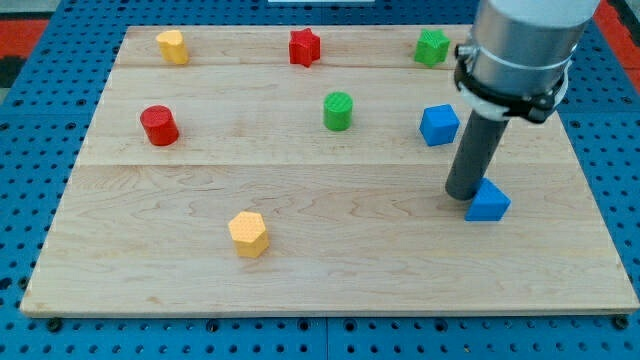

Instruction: Push the blue cube towards up

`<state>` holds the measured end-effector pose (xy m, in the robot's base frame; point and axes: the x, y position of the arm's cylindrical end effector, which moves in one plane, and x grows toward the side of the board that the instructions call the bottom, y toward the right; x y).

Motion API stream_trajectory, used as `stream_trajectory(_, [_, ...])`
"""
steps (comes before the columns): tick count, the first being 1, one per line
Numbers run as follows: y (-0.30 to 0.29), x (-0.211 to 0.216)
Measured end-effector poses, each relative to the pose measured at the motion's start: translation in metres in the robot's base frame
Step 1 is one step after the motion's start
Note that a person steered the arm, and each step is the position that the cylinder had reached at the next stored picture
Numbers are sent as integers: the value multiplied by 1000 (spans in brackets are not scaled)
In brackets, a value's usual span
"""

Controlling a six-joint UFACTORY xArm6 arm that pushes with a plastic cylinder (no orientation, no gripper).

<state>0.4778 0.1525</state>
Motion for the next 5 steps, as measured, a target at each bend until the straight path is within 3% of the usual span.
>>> stream_trajectory(1, [-33,-19])
stream_trajectory(4, [3,-95])
stream_trajectory(5, [5,-97])
